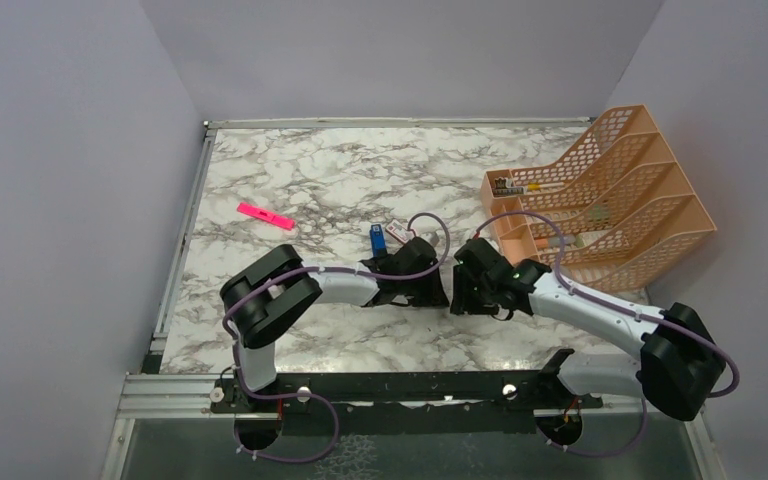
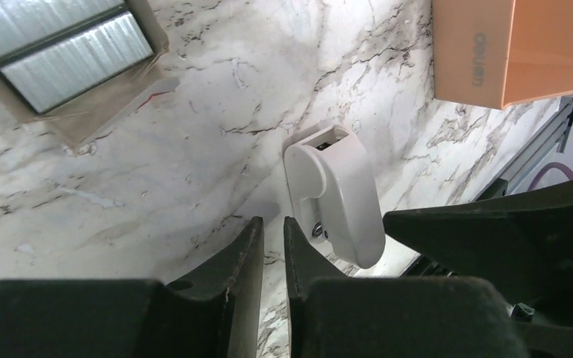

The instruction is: Load the staples into the stapler

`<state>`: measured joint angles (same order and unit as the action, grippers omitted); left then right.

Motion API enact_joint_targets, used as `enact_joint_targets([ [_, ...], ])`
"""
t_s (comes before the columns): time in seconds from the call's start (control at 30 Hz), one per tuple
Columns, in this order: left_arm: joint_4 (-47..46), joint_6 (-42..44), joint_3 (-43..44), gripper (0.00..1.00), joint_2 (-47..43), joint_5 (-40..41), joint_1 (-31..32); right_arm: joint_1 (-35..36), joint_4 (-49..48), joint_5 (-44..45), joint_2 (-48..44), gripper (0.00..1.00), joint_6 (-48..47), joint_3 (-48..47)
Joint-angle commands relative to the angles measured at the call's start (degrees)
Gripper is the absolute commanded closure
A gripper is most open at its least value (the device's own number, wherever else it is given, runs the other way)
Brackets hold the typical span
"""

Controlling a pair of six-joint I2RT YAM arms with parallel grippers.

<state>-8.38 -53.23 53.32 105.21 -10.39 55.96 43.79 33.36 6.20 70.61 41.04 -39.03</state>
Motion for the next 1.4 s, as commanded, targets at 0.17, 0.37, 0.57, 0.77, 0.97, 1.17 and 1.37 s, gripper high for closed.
enact_joint_targets([
  [0.17,-0.10,0.21,-2.79,0.83,-5.71,3.95,-0.96,-0.02,2.82,4.70,-2.55,0.61,3.35,-0.84],
  [0.37,0.77,1.14,-3.59,0.83,-9.39,5.21,-1.71,-0.01,1.10,4.34,2.20,0.72,4.60,1.26],
  [0.57,4.69,3.25,-3.89,0.82,-15.92,9.79,-2.55,-0.02,2.20,5.68,0.50,0.69,5.10,-0.37],
  [0.77,14.94,8.34,-1.47,0.70,-24.68,19.08,-3.88,-0.02,6.88,11.03,-7.30,0.39,4.59,-6.11],
  [0.97,27.92,15.27,1.74,0.40,-35.28,29.93,-5.19,-0.08,11.70,17.41,-15.74,0.16,2.17,-10.29],
  [1.17,41.54,21.44,8.30,0.01,-45.47,40.89,-5.51,-0.09,16.38,25.44,-23.34,0.00,-1.42,-16.59],
  [1.37,49.30,26.42,15.17,0.01,-54.33,48.78,-5.52,-0.10,22.02,32.93,-26.20,0.00,-4.07,-25.18],
])
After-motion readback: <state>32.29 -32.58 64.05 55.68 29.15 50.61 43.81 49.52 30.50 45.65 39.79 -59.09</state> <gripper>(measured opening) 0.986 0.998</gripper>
